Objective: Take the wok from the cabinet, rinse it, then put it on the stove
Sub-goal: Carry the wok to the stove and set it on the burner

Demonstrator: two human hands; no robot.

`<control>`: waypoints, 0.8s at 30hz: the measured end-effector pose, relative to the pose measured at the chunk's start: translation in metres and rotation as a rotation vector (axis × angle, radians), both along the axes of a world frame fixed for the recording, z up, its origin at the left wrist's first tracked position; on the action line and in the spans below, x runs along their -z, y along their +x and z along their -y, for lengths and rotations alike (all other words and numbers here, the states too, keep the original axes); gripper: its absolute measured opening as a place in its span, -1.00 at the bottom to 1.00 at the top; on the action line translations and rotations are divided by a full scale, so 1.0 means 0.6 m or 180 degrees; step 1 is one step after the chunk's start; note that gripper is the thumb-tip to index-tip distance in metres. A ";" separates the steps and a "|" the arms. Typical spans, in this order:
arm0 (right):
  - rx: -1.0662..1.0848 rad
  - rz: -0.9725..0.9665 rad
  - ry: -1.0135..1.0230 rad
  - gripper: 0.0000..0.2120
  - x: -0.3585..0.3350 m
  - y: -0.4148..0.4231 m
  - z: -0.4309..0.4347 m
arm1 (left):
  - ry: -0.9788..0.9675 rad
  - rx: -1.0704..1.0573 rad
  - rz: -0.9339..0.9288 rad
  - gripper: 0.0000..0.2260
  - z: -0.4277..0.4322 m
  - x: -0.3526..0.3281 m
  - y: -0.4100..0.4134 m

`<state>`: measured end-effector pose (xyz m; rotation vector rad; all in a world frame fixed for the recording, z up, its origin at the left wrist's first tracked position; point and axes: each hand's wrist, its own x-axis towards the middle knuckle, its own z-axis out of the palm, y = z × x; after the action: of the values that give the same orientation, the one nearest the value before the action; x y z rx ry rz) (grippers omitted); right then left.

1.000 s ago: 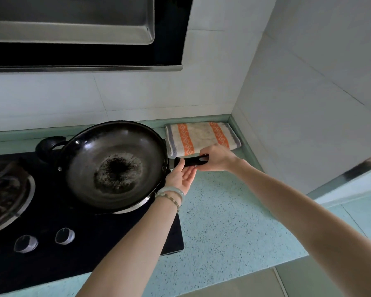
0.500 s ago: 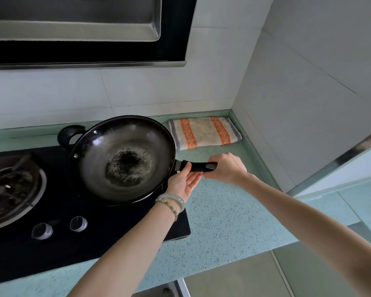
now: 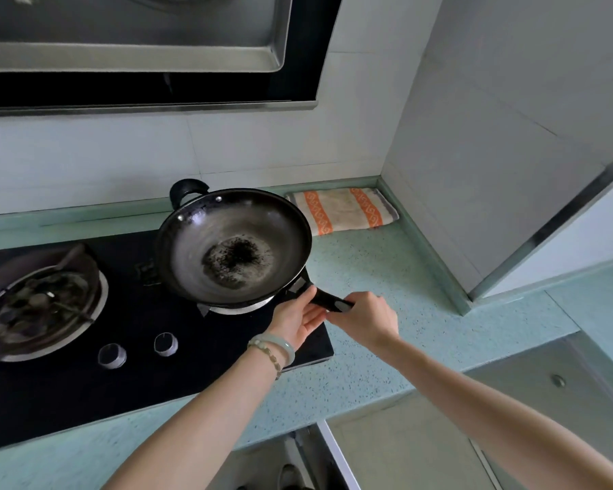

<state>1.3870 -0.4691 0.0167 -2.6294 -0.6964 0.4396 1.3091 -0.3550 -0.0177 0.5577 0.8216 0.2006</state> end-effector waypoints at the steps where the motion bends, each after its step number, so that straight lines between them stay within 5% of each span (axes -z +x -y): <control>1: 0.0059 -0.0015 0.0025 -0.68 0.002 -0.016 -0.003 | 0.0013 0.0002 -0.0018 -0.84 -0.003 0.001 -0.011; 24: 0.0656 -0.1152 0.0878 -0.81 0.013 -0.257 -0.088 | 0.0380 0.0095 -0.0258 -0.78 -0.083 0.007 -0.170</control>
<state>1.2330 -0.4161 0.0086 -2.2496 -0.3377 0.6810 1.2070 -0.3051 -0.0220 0.6935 0.8834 0.2017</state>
